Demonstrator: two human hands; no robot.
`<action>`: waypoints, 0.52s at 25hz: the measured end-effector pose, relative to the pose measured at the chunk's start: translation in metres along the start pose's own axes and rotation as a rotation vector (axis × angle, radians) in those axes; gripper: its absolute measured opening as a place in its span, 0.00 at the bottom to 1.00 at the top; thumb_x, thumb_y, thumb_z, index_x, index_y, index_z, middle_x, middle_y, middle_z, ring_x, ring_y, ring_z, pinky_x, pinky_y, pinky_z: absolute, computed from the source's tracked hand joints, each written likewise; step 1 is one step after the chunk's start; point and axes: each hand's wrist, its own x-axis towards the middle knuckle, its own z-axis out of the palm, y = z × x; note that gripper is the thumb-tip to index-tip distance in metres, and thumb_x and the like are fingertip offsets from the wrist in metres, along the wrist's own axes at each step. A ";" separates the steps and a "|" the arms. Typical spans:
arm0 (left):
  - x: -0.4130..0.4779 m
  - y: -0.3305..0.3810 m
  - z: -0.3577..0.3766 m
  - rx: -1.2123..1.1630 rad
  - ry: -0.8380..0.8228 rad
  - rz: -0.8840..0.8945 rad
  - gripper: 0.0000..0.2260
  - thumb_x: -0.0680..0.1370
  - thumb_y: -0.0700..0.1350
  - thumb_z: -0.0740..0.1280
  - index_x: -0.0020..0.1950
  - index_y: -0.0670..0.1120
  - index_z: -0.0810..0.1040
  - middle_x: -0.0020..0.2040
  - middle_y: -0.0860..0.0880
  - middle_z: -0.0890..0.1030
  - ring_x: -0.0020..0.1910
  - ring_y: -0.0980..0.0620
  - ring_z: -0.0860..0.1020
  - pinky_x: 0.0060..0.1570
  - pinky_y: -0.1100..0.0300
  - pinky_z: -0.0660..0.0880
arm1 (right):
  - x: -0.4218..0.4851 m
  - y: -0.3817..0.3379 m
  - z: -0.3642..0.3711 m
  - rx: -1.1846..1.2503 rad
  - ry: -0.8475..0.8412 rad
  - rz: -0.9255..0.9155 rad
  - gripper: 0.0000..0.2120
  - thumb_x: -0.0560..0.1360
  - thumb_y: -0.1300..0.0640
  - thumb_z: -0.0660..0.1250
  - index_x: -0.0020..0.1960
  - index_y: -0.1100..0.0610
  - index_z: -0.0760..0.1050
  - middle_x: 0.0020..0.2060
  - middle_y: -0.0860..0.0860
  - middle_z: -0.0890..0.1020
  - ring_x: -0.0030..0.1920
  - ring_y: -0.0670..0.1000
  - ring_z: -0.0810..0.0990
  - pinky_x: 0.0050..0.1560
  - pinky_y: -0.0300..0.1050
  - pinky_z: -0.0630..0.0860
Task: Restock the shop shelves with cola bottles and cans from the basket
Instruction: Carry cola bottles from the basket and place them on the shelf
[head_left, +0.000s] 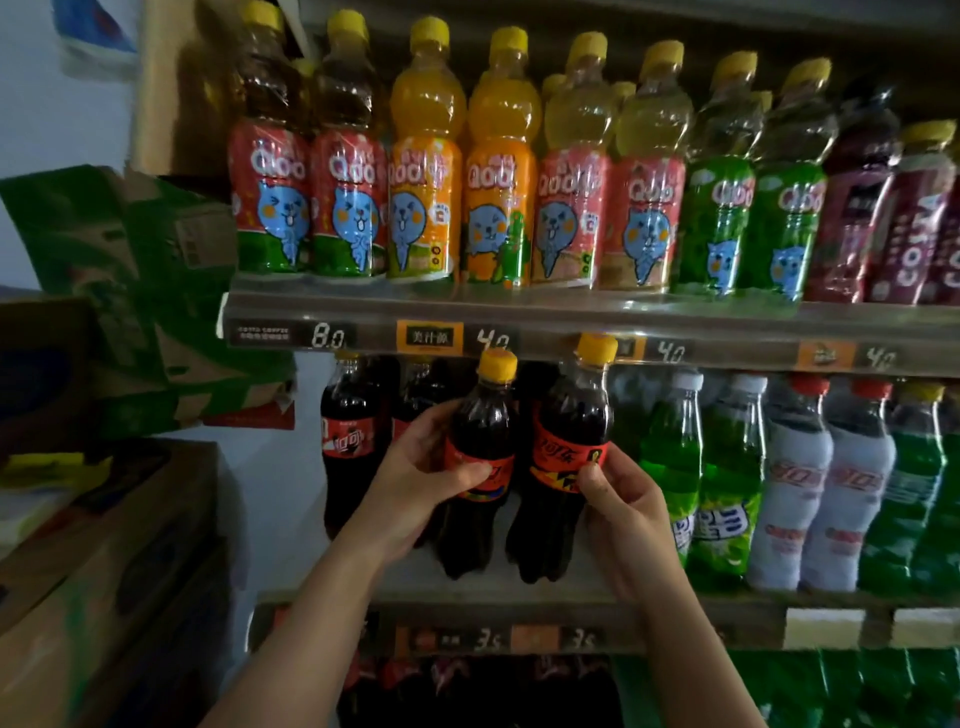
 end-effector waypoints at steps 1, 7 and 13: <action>0.006 -0.006 -0.001 0.019 -0.033 0.004 0.33 0.62 0.43 0.77 0.65 0.50 0.74 0.62 0.49 0.80 0.63 0.49 0.77 0.61 0.51 0.74 | 0.004 0.005 -0.005 0.001 -0.025 -0.007 0.29 0.64 0.43 0.79 0.59 0.57 0.80 0.55 0.60 0.83 0.58 0.59 0.81 0.55 0.50 0.78; 0.028 -0.039 -0.003 0.008 -0.062 -0.043 0.31 0.61 0.44 0.77 0.63 0.53 0.75 0.60 0.52 0.81 0.61 0.51 0.78 0.55 0.57 0.77 | 0.010 0.023 -0.024 -0.057 -0.093 -0.006 0.29 0.65 0.45 0.78 0.61 0.58 0.79 0.55 0.63 0.83 0.59 0.62 0.80 0.59 0.56 0.76; 0.046 -0.054 -0.006 -0.045 -0.008 -0.021 0.32 0.63 0.47 0.76 0.67 0.48 0.74 0.60 0.48 0.81 0.62 0.48 0.79 0.60 0.52 0.75 | 0.022 0.045 -0.033 -0.056 0.074 0.085 0.32 0.62 0.39 0.78 0.59 0.56 0.80 0.57 0.61 0.83 0.61 0.61 0.79 0.68 0.65 0.69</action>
